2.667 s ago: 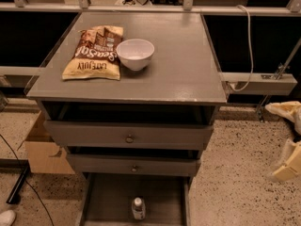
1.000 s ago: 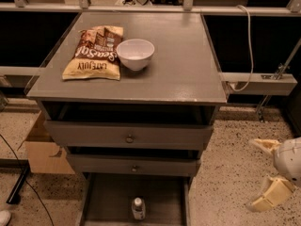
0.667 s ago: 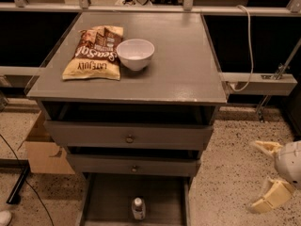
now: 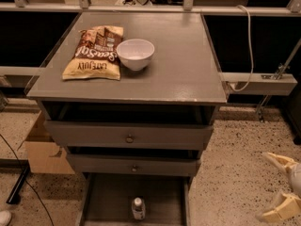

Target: Pick blue plastic bottle from bottom drawer and place on counter

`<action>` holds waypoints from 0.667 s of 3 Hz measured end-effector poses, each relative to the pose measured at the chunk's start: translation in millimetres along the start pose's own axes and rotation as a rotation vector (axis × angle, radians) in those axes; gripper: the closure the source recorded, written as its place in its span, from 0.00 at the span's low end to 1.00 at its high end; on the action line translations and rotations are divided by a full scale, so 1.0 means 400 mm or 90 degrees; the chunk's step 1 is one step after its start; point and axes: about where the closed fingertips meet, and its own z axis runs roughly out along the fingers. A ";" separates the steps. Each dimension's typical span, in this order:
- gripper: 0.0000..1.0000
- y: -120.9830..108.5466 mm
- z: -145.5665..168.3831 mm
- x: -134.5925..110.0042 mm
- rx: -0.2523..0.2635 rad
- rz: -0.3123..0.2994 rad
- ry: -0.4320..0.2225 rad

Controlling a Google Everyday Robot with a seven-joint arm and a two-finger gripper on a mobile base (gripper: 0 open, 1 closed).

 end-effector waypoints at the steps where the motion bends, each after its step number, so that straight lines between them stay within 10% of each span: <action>1: 0.00 -0.008 0.011 0.061 0.001 0.006 -0.033; 2: 0.00 -0.005 0.022 0.075 0.001 0.009 -0.044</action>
Offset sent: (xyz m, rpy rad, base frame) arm -0.0039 -0.0127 -0.0198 0.0453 -0.0192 -0.0081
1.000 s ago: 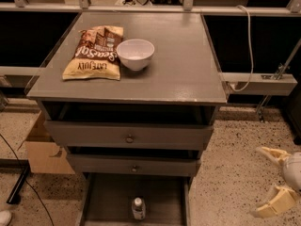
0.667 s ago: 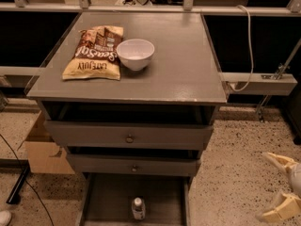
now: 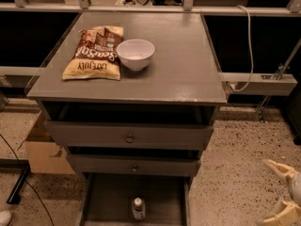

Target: Pick blue plastic bottle from bottom drawer and place on counter

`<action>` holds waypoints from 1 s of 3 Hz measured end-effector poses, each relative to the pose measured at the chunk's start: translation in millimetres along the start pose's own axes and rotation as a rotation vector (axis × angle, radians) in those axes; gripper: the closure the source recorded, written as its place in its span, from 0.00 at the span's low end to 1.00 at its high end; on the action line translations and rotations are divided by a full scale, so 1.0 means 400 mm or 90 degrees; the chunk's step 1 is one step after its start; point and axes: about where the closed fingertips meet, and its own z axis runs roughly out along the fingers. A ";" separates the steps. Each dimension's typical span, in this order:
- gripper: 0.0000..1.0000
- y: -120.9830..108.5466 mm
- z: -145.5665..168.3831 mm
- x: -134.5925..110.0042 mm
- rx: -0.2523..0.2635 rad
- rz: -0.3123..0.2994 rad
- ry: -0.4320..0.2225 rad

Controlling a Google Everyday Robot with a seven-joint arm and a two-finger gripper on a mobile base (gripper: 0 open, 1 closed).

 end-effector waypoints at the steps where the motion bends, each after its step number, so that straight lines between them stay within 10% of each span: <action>1: 0.00 0.006 0.017 0.024 0.004 0.011 -0.026; 3: 0.00 0.044 0.166 0.091 -0.027 0.036 -0.099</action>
Offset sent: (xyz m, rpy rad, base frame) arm -0.0080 0.0269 -0.0769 0.1916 -0.0130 -0.0393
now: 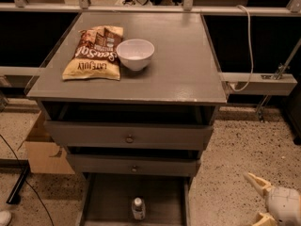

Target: Pick blue plastic bottle from bottom drawer and place on counter

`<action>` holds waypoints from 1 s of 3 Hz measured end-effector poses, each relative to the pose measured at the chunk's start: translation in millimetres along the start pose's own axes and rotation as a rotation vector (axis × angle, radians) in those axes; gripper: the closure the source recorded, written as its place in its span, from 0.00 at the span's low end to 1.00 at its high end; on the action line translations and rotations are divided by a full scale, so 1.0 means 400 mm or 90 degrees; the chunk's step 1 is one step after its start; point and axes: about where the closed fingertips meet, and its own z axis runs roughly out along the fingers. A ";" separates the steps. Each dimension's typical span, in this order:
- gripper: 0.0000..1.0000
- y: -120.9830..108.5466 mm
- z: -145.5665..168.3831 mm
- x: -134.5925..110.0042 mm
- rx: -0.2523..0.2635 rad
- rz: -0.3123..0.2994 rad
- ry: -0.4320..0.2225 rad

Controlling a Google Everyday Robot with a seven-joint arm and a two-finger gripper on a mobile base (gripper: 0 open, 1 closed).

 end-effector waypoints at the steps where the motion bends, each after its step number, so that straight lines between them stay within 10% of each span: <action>1: 0.00 0.014 0.058 0.022 -0.025 0.005 -0.014; 3: 0.00 0.025 0.076 0.043 -0.031 0.017 -0.029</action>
Offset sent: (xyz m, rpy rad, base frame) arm 0.0008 0.0162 -0.0177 0.0329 0.0116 0.0257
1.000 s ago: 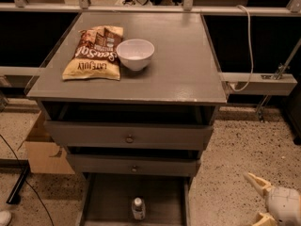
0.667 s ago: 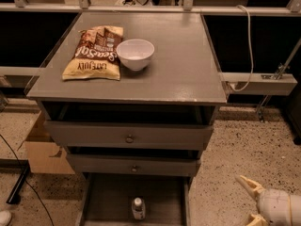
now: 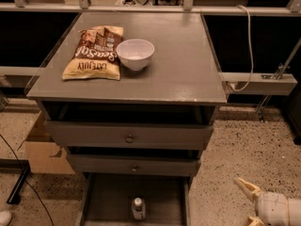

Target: Pick blue plastic bottle from bottom drawer and place on counter

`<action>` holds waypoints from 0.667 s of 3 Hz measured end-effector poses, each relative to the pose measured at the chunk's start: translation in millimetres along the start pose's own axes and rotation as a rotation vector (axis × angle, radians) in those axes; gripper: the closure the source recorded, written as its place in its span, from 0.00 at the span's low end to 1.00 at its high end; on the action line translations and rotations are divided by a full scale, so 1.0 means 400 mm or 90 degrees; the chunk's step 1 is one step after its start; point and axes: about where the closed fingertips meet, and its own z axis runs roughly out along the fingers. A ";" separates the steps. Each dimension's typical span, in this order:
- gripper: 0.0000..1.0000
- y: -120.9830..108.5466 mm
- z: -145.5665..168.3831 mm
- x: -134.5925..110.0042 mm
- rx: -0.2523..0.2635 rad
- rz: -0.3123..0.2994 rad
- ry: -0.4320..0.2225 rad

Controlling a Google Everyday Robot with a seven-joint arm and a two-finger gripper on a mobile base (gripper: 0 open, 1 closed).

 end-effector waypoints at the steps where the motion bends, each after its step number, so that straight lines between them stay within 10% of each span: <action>1: 0.00 -0.028 0.053 0.063 0.002 0.017 -0.041; 2: 0.00 -0.048 0.091 0.103 0.000 0.026 -0.067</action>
Offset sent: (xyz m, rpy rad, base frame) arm 0.0241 0.0049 -0.0825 0.1508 -0.0236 -0.0543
